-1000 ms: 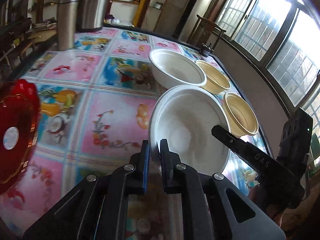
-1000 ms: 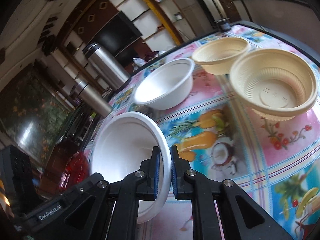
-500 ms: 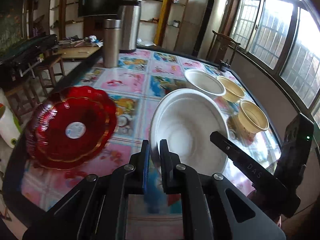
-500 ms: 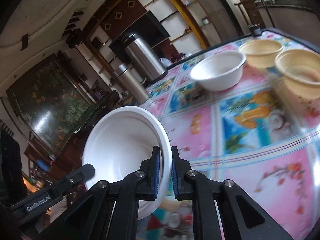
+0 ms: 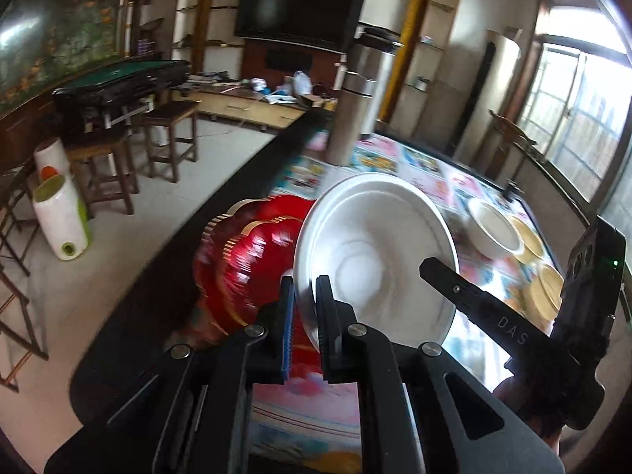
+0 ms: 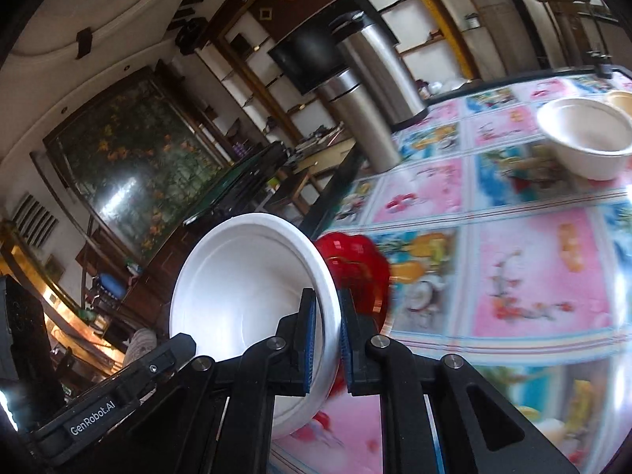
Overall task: Organize plates and bowls
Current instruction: 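Lift the white bowl and carry it over the stacked red plates, then lower the white bowl onto the red plates and open both grippers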
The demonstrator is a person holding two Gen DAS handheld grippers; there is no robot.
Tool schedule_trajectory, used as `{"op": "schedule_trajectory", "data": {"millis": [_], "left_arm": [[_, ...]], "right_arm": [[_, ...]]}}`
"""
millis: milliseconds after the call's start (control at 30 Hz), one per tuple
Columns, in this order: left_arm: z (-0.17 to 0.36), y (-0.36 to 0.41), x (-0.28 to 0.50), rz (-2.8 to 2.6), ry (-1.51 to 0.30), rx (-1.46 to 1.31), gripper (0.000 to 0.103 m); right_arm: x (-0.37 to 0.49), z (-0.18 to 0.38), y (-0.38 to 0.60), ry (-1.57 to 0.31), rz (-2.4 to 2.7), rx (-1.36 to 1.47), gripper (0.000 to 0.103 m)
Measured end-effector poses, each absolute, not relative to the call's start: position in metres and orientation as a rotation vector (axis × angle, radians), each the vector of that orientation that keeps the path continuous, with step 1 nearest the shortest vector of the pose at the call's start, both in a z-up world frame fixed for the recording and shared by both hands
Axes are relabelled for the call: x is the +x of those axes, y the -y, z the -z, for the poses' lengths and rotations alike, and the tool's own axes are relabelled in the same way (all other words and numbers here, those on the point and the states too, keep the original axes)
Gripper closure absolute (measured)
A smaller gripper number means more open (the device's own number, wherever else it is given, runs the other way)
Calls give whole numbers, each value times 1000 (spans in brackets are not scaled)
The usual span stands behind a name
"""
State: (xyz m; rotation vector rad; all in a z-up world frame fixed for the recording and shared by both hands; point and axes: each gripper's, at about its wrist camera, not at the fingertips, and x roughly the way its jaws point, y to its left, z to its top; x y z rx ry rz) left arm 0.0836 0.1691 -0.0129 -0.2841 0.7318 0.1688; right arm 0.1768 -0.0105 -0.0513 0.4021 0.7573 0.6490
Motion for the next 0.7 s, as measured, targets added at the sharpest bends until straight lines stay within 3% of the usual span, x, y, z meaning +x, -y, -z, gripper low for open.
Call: {"op": "schedule_trajectory", "data": {"millis": [700], "left_arm": [[49, -190, 116, -240, -829, -293, 95]], "right_arm": [[204, 81, -29, -808, -636, 328, 89]]}}
